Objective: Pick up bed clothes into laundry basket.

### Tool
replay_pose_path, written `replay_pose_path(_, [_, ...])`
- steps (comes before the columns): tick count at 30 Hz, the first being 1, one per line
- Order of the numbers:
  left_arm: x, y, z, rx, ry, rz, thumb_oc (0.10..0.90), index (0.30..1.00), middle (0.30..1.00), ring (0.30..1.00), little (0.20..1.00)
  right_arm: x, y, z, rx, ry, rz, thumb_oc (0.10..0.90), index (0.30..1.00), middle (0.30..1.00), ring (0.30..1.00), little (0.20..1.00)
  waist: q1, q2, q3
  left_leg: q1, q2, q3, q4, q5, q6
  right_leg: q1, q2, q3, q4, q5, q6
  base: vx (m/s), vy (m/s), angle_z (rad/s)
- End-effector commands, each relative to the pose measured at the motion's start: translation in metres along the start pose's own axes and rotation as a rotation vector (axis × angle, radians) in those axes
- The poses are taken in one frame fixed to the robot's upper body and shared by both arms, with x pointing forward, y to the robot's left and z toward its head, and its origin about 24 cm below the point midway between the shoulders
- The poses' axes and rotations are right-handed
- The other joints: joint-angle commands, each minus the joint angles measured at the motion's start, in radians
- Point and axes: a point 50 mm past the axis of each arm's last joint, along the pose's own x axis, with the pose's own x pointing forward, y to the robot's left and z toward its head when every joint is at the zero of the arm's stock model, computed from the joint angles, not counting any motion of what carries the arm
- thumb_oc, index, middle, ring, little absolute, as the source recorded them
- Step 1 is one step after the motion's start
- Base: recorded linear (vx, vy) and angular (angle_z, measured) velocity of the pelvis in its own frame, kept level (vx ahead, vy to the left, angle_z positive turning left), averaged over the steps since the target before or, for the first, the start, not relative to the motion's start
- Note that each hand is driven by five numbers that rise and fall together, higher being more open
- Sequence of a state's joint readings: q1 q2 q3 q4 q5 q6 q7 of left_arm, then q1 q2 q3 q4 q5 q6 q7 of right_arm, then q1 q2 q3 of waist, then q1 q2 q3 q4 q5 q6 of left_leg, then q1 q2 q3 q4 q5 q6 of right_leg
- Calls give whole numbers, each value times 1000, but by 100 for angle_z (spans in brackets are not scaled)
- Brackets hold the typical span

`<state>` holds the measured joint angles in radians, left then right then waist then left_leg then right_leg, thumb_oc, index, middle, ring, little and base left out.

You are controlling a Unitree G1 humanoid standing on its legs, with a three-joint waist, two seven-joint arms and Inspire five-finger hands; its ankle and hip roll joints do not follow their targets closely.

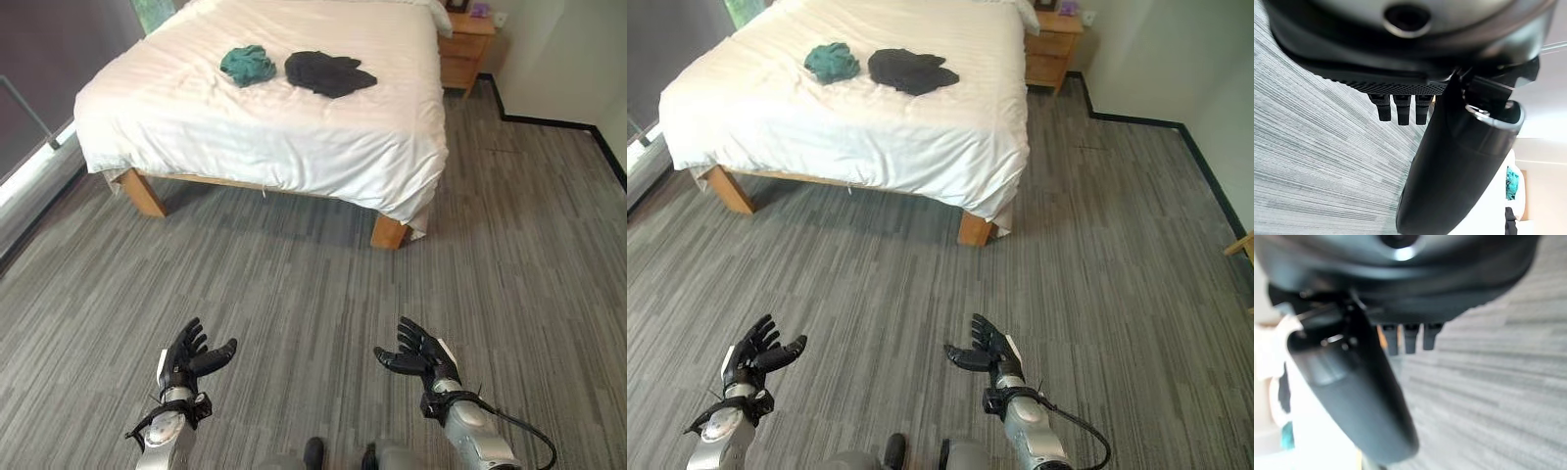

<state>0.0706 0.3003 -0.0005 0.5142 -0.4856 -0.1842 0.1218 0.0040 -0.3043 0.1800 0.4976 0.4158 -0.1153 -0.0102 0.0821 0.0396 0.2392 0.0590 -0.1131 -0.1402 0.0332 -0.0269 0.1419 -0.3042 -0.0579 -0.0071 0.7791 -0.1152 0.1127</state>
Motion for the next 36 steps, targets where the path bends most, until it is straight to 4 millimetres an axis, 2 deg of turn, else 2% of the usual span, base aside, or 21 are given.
replay_pose_path(1, [13, -18, 71, 78, -300, -131, 800, 900, 900, 900, 900, 4, -4, 41, 11, -205, 31, 800, 900, 900, 900, 900, -64, -42, -67, 145, 17, -176, 8, -124, -62, -69, 75, -20, -465, 198, 9, 661, -57, 64])
replay_pose_path(2, [16, -25, 75, 65, -315, -148, 800, 900, 900, 900, 900, 2, -6, 38, 16, -200, 21, 800, 900, 900, 900, 900, -90, -49, -77, 205, 25, -219, -2, -145, -68, -87, 102, -25, -627, 228, 22, 657, -57, 73])
replay_pose_path(4, [19, -29, 80, 49, -326, -157, 800, 900, 900, 900, 900, -2, -8, 30, 27, -170, 5, 800, 900, 900, 900, 900, -125, -60, -86, 266, 49, -254, -22, -152, -90, -106, 107, -37, -775, 280, 43, 636, -46, 78])
replay_pose_path(6, [19, -35, 83, 61, -341, -174, 800, 900, 900, 900, 900, -5, -13, 22, 35, -142, -23, 800, 900, 900, 900, 900, -157, -48, -106, 325, 95, -280, 9, -148, -115, -104, 101, -78, -794, 316, 61, 705, -60, 92])
replay_pose_path(8, [15, -35, 82, 94, -346, -189, 800, 900, 900, 900, 900, -12, -16, 11, 29, -107, -29, 800, 900, 900, 900, 900, -173, -38, -154, 329, 128, -290, 87, -48, -164, -64, 103, -55, -747, 342, 22, 719, -48, 84])
replay_pose_path(10, [13, -39, 70, 87, -301, -208, 800, 900, 900, 900, 900, -16, -22, 9, 33, -100, -45, 800, 900, 900, 900, 900, -182, -23, -195, 247, 154, -236, 302, 180, -264, 7, 118, -31, -726, 305, -9, 756, -32, 53])
replay_pose_path(12, [14, -46, 74, 42, -305, -220, 800, 900, 900, 900, 900, -13, -22, 27, 58, -171, -45, 800, 900, 900, 900, 900, -172, -44, -177, 93, 183, -120, 619, 281, -235, 91, 99, -35, -711, 248, -61, 721, -178, 53])
replay_pose_path(13, [13, -49, 78, 53, -318, -249, 800, 900, 900, 900, 900, -12, -21, 35, 54, -209, -43, 800, 900, 900, 900, 900, -147, -74, -148, -44, 149, -86, 791, 262, -206, 150, 90, 3, -724, 225, -93, 400, -206, 47])
replay_pose_path(14, [14, -49, 78, 54, -319, -249, 800, 900, 900, 900, 900, -12, -21, 36, 55, -210, -43, 800, 900, 900, 900, 900, -148, -75, -150, -52, 146, -87, 797, 262, -206, 145, 88, 3, -724, 227, -92, 281, -156, -4])
replay_pose_path(16, [14, -52, 88, 76, -357, -247, 800, 900, 900, 900, 900, -5, -22, 60, 21, -293, -45, 800, 900, 900, 900, 900, -94, -96, -110, -231, 89, -51, 918, 162, -154, 220, 90, 56, -727, 186, -114, 362, -90, -40])
replay_pose_path(17, [15, -54, 90, 60, -366, -251, 800, 900, 900, 900, 900, -1, -19, 72, 27, -334, -42, 800, 900, 900, 900, 900, -67, -101, -94, -310, 78, -42, 915, 136, -137, 258, 90, 84, -726, 175, -113, 521, -24, -52])
replay_pose_path(19, [13, -53, 93, 24, -378, -261, 800, 900, 900, 900, 900, 4, -11, 103, 5, -442, 4, 800, 900, 900, 900, 900, -12, -101, -89, -419, 57, -36, 733, 90, -124, 333, 89, 114, -730, 137, -108, 617, 84, -41])
replay_pose_path(22, [8, -43, 102, 78, -427, -267, 800, 900, 900, 900, 900, 4, -3, 137, -68, -570, 53, 800, 900, 900, 900, 900, 65, -80, -107, -363, 57, -32, 160, 172, -154, 439, 112, 165, -755, 76, -99, 734, 189, -45])
replay_pose_path(24, [5, -35, 103, 91, -440, -244, 800, 900, 900, 900, 900, 8, 10, 152, -116, -610, 101, 800, 900, 900, 900, 900, 120, -62, -146, -362, 24, -109, -47, 210, -169, 507, 136, 214, -766, 33, -106, 763, 212, -50])
replay_pose_path(27, [2, -27, 110, 122, -466, -218, 800, 900, 900, 900, 900, 10, 30, 155, -126, -615, 175, 800, 900, 900, 900, 900, 137, -77, -178, -301, 36, -56, -43, 247, -165, 575, 81, 219, -728, -7, -82, 665, 282, -99])
replay_pose_path(28, [-1, -25, 113, 115, -485, -218, 800, 900, 900, 900, 900, 12, 35, 155, -128, -610, 193, 800, 900, 900, 900, 900, 163, -102, -193, -301, 24, -63, 4, 213, -147, 542, 40, 218, -633, 27, -46, 541, 249, -91])
replay_pose_path(29, [-2, -21, 112, 130, -480, -203, 800, 900, 900, 900, 900, 13, 41, 150, -148, -599, 206, 800, 900, 900, 900, 900, 182, -115, -197, -280, 27, -61, 18, 187, -131, 490, 7, 196, -502, 120, -4, 344, 154, -77])
replay_pose_path(30, [-2, -21, 112, 130, -480, -203, 800, 900, 900, 900, 900, 13, 41, 150, -148, -599, 206, 800, 900, 900, 900, 900, 182, -116, -197, -280, 26, -60, 18, 187, -131, 490, 6, 197, -501, 119, -4, 432, 279, -114])
replay_pose_path(31, [-5, -18, 118, 126, -510, -188, 800, 900, 900, 900, 900, 15, 51, 143, -113, -582, 210, 800, 900, 900, 900, 900, 174, -86, -161, -211, 51, -47, 41, 144, -110, 368, -4, 160, -216, 284, 35, 381, 323, -122])
replay_pose_path(33, [-7, -14, 119, 76, -524, -172, 800, 900, 900, 900, 900, 11, 61, 143, -74, -595, 246, 800, 900, 900, 900, 900, 152, -54, -137, -134, 68, -70, 20, 120, -88, 252, 6, 112, -115, 257, 11, 408, 337, -85])
replay_pose_path(36, [-11, -14, 124, 68, -547, -206, 800, 900, 900, 900, 900, 4, 48, 156, -151, -649, 226, 800, 900, 900, 900, 900, 103, -52, -139, -48, 79, -110, -45, 100, -85, 159, -31, 11, -257, 205, -4, 412, 67, 2])
